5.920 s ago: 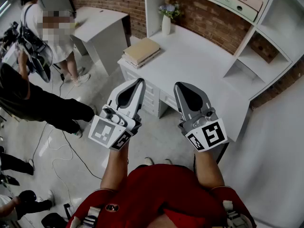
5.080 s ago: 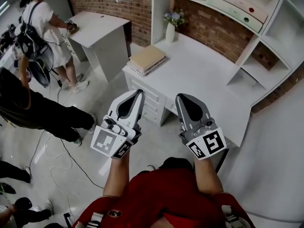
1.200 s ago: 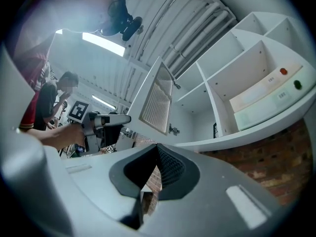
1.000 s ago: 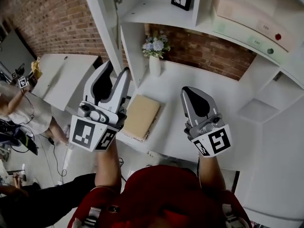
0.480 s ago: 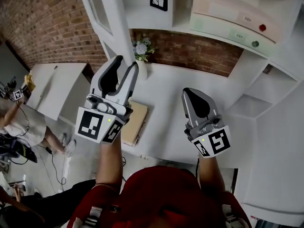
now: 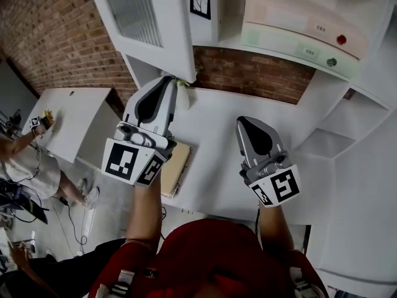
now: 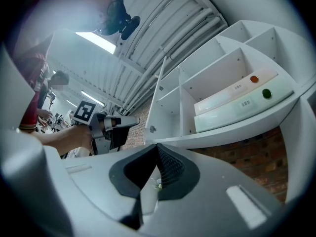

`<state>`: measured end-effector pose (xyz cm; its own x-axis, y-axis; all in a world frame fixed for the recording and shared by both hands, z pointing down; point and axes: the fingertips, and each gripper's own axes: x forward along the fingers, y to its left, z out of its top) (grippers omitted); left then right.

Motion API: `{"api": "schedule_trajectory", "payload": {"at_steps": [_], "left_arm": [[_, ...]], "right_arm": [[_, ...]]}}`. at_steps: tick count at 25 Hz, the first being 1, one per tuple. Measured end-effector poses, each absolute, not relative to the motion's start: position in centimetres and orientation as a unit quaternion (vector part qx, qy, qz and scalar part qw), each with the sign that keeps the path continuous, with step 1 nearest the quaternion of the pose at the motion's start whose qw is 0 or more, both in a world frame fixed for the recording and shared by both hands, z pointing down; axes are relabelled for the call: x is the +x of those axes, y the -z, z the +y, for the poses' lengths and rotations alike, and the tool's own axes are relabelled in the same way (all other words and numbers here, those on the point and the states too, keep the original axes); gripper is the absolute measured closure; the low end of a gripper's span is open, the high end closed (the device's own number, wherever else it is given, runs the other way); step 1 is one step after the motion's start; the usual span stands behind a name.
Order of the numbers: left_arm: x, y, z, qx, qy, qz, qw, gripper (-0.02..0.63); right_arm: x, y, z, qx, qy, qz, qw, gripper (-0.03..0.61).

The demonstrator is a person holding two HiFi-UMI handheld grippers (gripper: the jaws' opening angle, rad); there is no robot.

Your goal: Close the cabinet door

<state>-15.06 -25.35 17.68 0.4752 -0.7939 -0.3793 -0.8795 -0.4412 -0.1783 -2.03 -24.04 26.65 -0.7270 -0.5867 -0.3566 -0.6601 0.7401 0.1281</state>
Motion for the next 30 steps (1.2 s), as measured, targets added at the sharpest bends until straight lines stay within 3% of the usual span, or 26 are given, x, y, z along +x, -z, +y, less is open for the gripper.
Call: {"api": "schedule_trajectory", "payload": {"at_steps": [30], "left_arm": [[-11.9,-18.2,-34.6,-0.858,-0.114,0.473,0.167,0.614]], "right_arm": [[-0.1,-28.4,-30.3,-0.371,-0.115,0.912,0.134,0.565]]}}
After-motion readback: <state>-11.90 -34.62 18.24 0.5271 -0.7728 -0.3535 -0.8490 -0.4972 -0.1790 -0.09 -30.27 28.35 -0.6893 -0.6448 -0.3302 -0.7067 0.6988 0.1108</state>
